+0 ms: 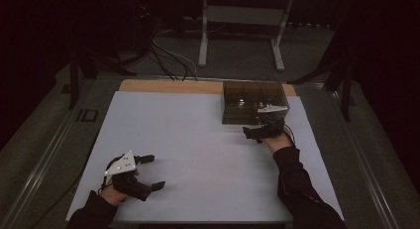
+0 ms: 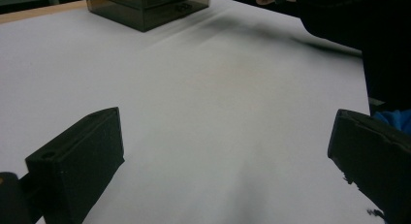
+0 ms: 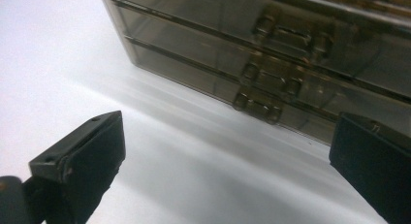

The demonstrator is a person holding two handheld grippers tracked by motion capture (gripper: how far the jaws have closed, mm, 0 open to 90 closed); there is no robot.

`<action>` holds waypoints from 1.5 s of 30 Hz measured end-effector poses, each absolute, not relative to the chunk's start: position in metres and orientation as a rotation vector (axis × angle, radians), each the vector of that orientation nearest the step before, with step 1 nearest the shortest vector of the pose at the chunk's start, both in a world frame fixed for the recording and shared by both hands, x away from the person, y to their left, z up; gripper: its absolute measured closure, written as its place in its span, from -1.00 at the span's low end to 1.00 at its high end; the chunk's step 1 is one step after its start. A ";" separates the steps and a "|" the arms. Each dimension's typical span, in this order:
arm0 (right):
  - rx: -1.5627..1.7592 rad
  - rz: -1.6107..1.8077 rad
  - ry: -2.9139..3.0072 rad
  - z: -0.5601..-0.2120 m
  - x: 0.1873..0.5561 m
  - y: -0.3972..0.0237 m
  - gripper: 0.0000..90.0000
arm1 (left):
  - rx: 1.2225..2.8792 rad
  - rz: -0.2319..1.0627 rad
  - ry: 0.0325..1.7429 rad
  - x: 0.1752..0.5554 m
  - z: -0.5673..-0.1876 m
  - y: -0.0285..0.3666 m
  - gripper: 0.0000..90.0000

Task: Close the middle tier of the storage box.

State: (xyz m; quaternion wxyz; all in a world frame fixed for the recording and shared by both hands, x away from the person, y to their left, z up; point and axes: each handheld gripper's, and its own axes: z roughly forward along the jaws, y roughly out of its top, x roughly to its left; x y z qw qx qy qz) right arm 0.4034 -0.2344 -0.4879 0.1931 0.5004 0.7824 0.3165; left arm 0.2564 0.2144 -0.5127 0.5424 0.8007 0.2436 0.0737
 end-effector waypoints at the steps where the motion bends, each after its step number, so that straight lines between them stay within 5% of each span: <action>1: 1.398 0.897 2.194 -0.487 0.403 -0.234 -1.00 | 1.902 0.176 0.578 0.256 -0.513 0.215 -0.98; 45: 1.073 1.082 2.356 -0.471 0.366 -0.195 -1.00 | 1.898 0.180 0.571 0.252 -0.512 0.218 -0.98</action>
